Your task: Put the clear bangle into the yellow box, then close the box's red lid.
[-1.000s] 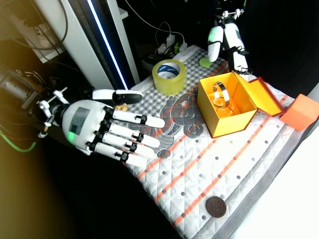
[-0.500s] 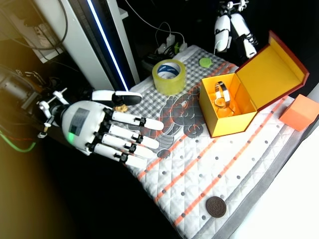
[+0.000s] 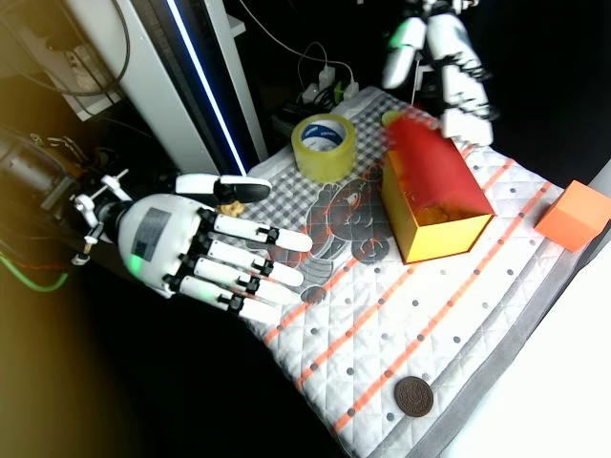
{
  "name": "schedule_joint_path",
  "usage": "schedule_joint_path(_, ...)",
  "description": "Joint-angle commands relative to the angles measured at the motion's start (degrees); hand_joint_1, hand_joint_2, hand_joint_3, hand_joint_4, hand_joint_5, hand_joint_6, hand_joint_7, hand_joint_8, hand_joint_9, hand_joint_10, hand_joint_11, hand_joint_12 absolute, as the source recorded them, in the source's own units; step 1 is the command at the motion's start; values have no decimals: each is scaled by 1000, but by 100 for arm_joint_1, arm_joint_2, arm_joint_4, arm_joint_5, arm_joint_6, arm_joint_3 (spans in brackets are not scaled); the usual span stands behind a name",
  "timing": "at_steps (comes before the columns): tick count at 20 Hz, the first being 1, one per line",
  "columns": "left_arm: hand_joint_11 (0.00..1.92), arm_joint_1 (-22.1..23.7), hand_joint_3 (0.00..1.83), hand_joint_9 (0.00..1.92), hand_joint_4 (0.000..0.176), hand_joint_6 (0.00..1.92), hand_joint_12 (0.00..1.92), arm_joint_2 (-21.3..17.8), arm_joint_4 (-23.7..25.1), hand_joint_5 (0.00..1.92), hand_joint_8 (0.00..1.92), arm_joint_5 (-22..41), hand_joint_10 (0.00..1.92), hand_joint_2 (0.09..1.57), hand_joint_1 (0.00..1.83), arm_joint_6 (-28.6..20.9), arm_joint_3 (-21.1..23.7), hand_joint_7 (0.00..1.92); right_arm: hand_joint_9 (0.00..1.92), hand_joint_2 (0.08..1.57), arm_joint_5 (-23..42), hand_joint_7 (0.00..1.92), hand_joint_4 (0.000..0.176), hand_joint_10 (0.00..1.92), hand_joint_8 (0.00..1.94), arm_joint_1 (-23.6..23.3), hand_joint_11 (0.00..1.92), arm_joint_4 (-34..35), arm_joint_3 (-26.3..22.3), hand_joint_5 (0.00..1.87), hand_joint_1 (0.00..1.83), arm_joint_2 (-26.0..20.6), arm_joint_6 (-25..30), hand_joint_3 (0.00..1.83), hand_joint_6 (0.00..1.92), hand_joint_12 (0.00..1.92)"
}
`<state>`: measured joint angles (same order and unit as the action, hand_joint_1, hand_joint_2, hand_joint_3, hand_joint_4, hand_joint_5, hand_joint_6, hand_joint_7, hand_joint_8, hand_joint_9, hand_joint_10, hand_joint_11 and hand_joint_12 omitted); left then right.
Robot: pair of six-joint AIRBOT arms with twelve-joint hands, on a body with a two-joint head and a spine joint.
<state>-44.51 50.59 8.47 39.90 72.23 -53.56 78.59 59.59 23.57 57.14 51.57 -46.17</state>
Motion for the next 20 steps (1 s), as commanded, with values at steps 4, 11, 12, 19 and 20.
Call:
schedule_joint_path(4, 29, 55, 10, 79, 0, 0, 19, 27, 387, 113, 0, 582, 0, 1310, 0, -674, -61, 88, 226, 1260, 757, 454, 74, 3, 1, 20, 0, -18, 10, 157, 8, -17, 87, 6, 0, 77)
schedule_joint_path(11, 59, 54, 3, 130, 0, 6, 33, 66, 81, 165, 8, 689, 9, 1323, 0, -674, -166, 162, 227, 1241, 761, 446, 77, 2, 2, 36, 7, -40, 5, 150, 2, -58, 120, 0, 1, 74)
schedule_joint_path(12, 78, 53, 0, 133, 0, 2, 42, 52, -103, 163, 3, 857, 6, 1318, 0, -675, -209, 161, 238, 1241, 784, 446, 79, 6, 2, 36, 25, -67, -7, 150, 3, -100, 120, 0, 1, 82)
schedule_joint_path(19, 33, -351, 9, 99, 0, 1, 12, -395, -1475, 136, 0, 3185, 1, 1206, 0, -1063, -231, 97, 226, 1243, 1321, 374, 50, 1, 1, 192, 58, -424, -261, 88, 210, -552, -1, 0, 1, 84)
schedule_joint_path(20, 28, -487, 0, 92, 0, 19, 11, -449, -1513, 148, 8, 3593, 4, 1243, 0, -1509, -261, 101, 244, 1227, 1330, 381, 31, 9, 5, 195, 92, -537, -289, 100, 350, -596, -3, 0, 6, 92)
